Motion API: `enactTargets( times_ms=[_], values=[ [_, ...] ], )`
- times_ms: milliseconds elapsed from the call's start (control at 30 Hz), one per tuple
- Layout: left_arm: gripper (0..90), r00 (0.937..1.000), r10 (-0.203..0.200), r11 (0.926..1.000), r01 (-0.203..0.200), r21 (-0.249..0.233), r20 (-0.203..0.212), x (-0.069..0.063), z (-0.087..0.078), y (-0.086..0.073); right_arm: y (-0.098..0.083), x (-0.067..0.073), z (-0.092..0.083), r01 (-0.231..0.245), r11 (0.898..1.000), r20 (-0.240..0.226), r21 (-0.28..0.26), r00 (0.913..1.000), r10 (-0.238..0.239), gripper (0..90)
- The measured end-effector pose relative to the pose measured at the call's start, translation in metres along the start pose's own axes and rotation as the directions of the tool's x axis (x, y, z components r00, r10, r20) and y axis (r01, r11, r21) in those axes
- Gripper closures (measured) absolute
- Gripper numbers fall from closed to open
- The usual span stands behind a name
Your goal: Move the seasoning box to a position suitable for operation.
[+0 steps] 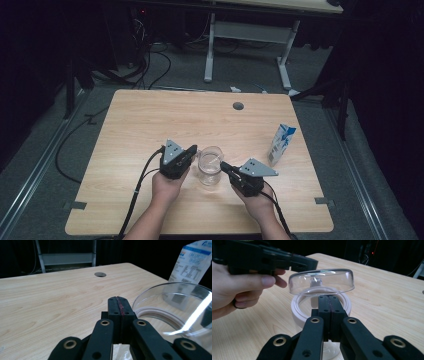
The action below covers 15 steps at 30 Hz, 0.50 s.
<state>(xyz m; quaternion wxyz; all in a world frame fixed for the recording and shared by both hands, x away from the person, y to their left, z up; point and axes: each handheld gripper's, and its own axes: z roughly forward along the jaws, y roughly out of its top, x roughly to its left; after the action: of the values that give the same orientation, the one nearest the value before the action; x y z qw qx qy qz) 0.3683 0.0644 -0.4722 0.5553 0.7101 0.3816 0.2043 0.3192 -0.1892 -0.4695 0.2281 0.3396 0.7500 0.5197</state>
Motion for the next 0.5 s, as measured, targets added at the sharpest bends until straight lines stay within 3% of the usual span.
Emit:
enactTargets(
  times_ms=[133, 233, 367, 500],
  values=[
    [89.8, 0.9998, -0.018, 0.9998, 0.018, 0.000, 0.007, -0.001, -0.015, -0.007, 0.002, -0.001, -0.002, -0.001, 1.000, -0.002, -0.011, 1.0000, 0.001, 89.7],
    [89.8, 0.9991, -0.029, 0.9994, 0.029, 0.018, 0.031, -0.009, -0.029, -0.022, 0.003, -0.001, -0.002, -0.008, 1.000, 0.000, -0.013, 1.0000, 0.008, 89.7],
    [89.8, 0.9979, -0.022, 0.9992, 0.020, 0.036, 0.061, -0.023, -0.032, -0.033, 0.004, 0.001, -0.002, -0.005, 1.000, -0.002, -0.016, 1.0000, 0.005, 89.7],
    [89.8, 0.9957, -0.014, 0.9995, 0.012, 0.031, 0.091, -0.033, -0.031, -0.034, 0.005, 0.003, -0.001, 0.000, 1.000, -0.004, -0.014, 1.0000, 0.000, 89.7]
  ],
)
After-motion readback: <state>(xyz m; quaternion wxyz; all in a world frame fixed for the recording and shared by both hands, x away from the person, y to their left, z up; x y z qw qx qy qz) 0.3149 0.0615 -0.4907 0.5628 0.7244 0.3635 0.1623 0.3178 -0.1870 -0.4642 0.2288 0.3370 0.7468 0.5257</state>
